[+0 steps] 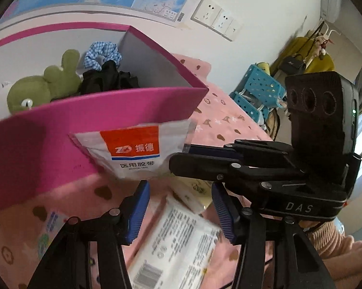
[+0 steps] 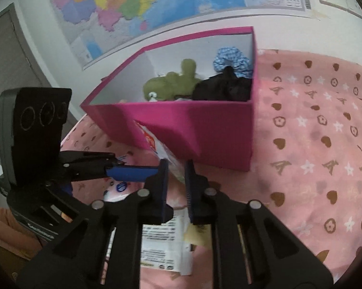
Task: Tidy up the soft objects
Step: 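Grasp the red-and-white medical tape bag with the left gripper, then lift the tape bag into the pink box and open the left gripper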
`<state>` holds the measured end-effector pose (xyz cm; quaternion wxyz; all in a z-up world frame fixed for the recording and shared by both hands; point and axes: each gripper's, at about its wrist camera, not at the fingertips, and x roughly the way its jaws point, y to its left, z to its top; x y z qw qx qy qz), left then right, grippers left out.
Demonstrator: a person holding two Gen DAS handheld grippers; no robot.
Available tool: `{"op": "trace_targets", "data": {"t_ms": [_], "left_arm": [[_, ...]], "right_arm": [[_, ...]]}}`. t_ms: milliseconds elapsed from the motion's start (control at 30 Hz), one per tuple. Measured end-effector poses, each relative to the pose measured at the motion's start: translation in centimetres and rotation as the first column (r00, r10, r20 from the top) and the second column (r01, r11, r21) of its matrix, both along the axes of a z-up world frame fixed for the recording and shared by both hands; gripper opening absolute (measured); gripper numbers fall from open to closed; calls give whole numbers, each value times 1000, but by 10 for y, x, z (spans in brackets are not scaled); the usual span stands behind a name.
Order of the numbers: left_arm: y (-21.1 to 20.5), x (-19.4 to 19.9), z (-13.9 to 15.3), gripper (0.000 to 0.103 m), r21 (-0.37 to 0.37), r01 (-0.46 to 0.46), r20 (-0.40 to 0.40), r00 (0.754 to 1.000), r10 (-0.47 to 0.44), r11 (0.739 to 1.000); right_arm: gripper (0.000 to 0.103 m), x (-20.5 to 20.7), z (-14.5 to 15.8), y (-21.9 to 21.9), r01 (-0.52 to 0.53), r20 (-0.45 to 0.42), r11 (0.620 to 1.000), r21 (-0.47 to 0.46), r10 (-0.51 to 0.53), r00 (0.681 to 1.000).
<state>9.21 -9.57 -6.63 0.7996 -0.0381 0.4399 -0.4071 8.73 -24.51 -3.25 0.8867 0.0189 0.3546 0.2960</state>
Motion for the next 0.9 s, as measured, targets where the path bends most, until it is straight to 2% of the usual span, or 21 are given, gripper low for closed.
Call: {"op": "trace_targets", "data": {"t_ms": [200,267,433,567,733,900], "left_arm": [[22,-22,2,53,50,-28,41,999,26,998],[35,-28,5,53,64,-39,58,998,35,997],[55,-37,15,56,60,-60,90,994,55,996],[54,-36,17,56,61,-61,89,994,55,996],[38,-22,15,56,40,-55,55,997,53,998],[26,-15,9,56,45,-41,13,999,41,998]], "right_arm": [[11,-11,-7,4,-20,-27,999,37,21,999],[7,-15,-7,1,-33,-36,996,83,36,999],[6,-24,-4,-11,-39,-67,981,190,53,996],[6,-23,-11,-26,11,-126,967,254,22,992],[6,-25,-28,-39,87,-185,970,228,-45,982],[7,-37,-31,-26,52,-191,989,136,-25,981]]}}
